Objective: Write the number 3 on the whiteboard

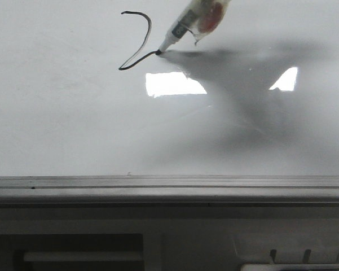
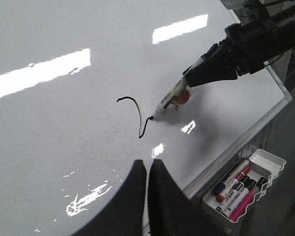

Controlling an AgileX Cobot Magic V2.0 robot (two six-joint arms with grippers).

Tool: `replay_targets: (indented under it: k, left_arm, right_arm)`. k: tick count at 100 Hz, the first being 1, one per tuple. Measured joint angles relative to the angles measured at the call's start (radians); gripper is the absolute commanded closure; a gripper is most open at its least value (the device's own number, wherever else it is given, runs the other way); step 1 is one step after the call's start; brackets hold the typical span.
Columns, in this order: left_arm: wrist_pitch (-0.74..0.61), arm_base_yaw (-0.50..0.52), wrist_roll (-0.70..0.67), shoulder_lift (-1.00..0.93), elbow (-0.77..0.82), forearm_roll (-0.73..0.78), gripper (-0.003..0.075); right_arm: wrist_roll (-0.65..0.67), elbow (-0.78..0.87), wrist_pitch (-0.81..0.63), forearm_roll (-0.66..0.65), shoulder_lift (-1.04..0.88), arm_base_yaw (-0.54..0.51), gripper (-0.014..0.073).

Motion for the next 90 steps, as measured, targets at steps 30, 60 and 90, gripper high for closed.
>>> replay_targets:
  k: [30,60,90]
  left_arm:
    - [0.0,0.0,0.0,0.0,0.0,0.0,0.0741]
    - [0.0,0.0,0.0,0.0,0.0,0.0,0.0741]
    - [-0.002,0.0,0.041,0.007,0.0,-0.152,0.0429]
  right_arm:
    - [0.064,0.085,0.044,0.038,0.03,0.069,0.0653]
    - [0.069,0.082,0.005,0.06,0.096,0.184,0.0653]
    - [0.05,-0.172,0.216,0.041,-0.055,0.184,0.0654]
